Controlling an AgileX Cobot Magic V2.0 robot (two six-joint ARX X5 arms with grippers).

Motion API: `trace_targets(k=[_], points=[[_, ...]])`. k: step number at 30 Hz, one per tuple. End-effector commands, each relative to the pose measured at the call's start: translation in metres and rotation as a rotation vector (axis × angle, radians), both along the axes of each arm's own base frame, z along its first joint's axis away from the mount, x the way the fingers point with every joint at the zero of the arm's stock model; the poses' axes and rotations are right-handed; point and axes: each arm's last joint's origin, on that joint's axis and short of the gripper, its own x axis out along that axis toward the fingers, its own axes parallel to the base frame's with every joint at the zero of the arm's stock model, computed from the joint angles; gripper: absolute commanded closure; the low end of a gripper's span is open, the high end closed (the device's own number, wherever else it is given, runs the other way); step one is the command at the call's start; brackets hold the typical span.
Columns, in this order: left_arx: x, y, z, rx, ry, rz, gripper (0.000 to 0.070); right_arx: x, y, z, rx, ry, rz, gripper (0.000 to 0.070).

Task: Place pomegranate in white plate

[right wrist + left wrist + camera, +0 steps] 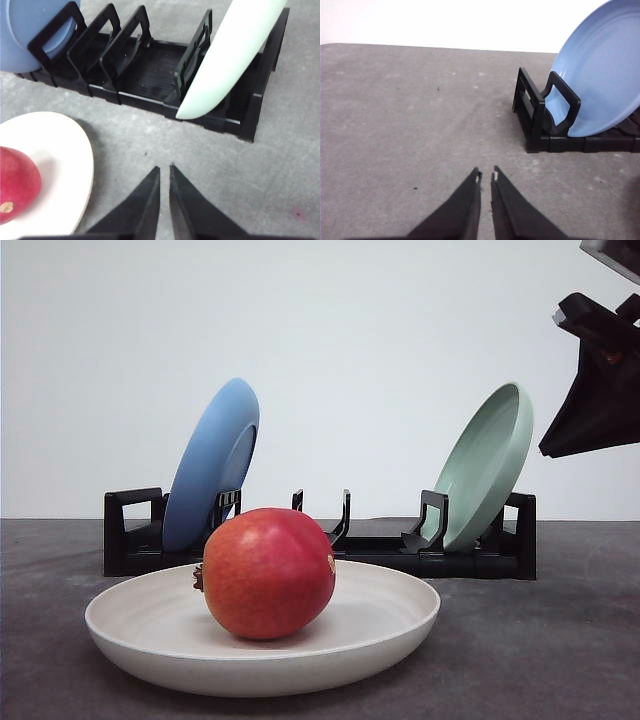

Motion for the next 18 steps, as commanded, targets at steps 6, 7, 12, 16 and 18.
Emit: trace_targets(k=[6, 7, 12, 16, 18], points=[[0.0006, 0.0, -0.0028, 0.003, 0.002, -0.001, 0.0683, 0.0011, 0.001, 0.0005, 0.0, -0.013, 0.007, 0.0673], [0.0006, 0.0, -0.0028, 0.003, 0.002, -0.001, 0.0683, 0.0011, 0.001, 0.0005, 0.0, -0.013, 0.007, 0.0673], [0.0006, 0.0, -0.0028, 0.003, 0.002, -0.001, 0.0683, 0.0011, 0.001, 0.0005, 0.0, -0.013, 0.007, 0.0673], [0.0006, 0.0, -0.0028, 0.003, 0.002, -0.001, 0.0683, 0.0009, 0.001, 0.0007, 0.001, -0.013, 0.007, 0.0673], [0.0006, 0.0, -0.0028, 0.003, 0.002, -0.001, 0.0683, -0.002, -0.0006, 0.0041, -0.033, -0.05, 0.015, 0.0673]])
